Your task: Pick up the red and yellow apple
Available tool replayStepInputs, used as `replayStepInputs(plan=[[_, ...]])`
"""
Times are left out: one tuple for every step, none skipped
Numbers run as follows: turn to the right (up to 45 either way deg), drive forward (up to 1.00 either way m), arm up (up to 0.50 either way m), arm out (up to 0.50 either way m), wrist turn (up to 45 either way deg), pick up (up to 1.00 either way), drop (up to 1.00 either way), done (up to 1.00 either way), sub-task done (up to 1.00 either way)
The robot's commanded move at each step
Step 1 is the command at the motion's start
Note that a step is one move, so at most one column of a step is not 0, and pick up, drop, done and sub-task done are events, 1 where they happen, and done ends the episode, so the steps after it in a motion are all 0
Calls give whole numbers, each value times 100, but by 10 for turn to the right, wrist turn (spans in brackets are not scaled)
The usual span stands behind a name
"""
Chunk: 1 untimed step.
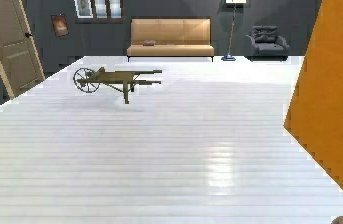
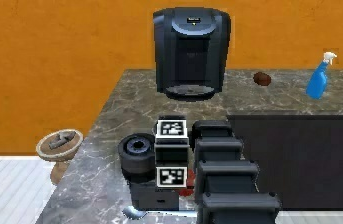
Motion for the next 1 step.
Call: replayStepInputs(plan=[[0, 0, 0, 0, 180, 0, 0, 0, 0]])
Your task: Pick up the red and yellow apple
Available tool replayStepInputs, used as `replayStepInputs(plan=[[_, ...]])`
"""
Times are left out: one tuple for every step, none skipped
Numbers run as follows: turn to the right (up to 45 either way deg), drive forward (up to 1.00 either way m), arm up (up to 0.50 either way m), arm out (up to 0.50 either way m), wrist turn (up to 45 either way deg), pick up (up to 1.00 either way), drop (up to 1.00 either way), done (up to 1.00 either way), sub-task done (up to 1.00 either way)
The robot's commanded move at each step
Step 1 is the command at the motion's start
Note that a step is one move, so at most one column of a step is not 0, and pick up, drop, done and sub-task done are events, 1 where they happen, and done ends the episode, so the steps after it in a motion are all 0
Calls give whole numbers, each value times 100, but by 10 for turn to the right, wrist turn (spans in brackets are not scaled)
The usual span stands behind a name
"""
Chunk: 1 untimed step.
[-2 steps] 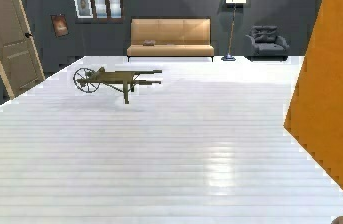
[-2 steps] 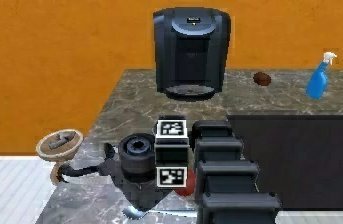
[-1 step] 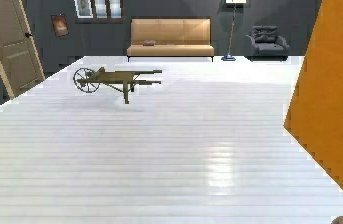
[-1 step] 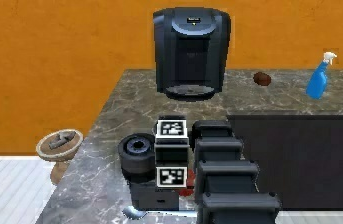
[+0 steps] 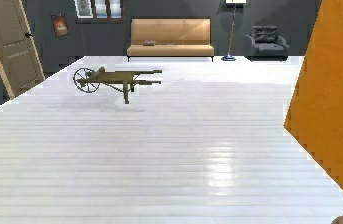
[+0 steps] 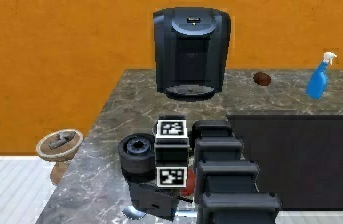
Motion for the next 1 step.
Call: replayStepInputs(plan=[[0, 0, -12, 0, 0, 0, 0, 0, 0]])
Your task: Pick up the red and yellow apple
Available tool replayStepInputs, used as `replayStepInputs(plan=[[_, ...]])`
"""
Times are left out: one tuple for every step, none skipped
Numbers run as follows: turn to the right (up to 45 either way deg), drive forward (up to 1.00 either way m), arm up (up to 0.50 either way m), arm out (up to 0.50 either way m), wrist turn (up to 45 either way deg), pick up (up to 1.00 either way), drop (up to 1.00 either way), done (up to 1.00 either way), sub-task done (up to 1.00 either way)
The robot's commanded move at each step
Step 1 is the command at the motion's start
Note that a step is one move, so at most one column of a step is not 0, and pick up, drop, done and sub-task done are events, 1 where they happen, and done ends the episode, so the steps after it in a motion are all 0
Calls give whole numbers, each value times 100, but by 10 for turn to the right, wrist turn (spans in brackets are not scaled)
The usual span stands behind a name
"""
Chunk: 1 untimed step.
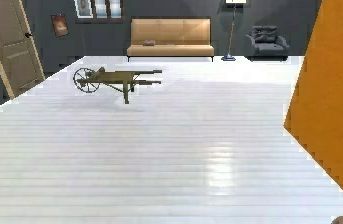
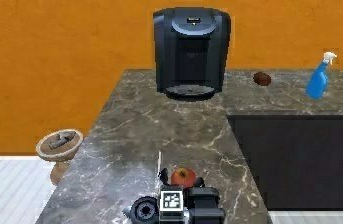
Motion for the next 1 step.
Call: replayStepInputs(plan=[[0, 0, 0, 0, 0, 100, 0, 0, 0]])
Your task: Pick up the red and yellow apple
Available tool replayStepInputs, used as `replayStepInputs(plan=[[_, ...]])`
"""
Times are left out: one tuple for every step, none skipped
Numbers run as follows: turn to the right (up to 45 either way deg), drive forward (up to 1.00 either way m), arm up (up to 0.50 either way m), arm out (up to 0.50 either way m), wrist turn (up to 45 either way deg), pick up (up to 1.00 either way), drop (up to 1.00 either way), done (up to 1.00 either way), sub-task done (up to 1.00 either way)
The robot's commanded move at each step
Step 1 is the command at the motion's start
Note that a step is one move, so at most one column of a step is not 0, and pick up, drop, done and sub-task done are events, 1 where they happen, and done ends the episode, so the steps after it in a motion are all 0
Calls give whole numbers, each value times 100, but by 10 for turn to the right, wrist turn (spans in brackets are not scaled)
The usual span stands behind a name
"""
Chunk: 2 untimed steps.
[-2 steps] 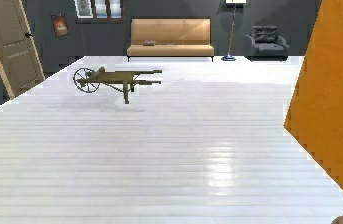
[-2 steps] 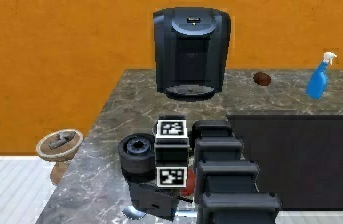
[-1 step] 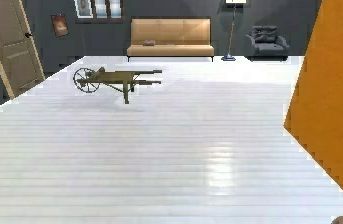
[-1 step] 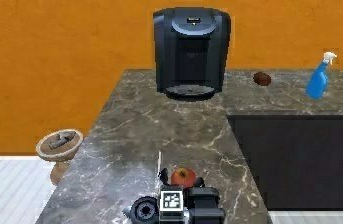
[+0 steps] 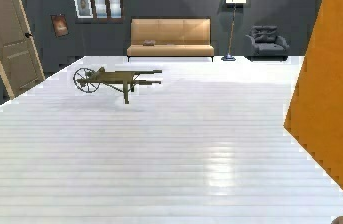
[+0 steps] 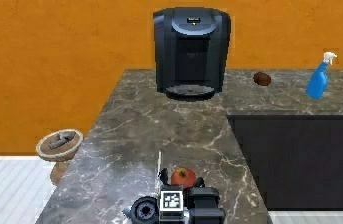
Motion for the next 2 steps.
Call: replayStepInputs(plan=[[0, 0, 10, 0, 0, 0, 0, 0, 0], [0, 0, 0, 0, 0, 0, 0, 100, 0]])
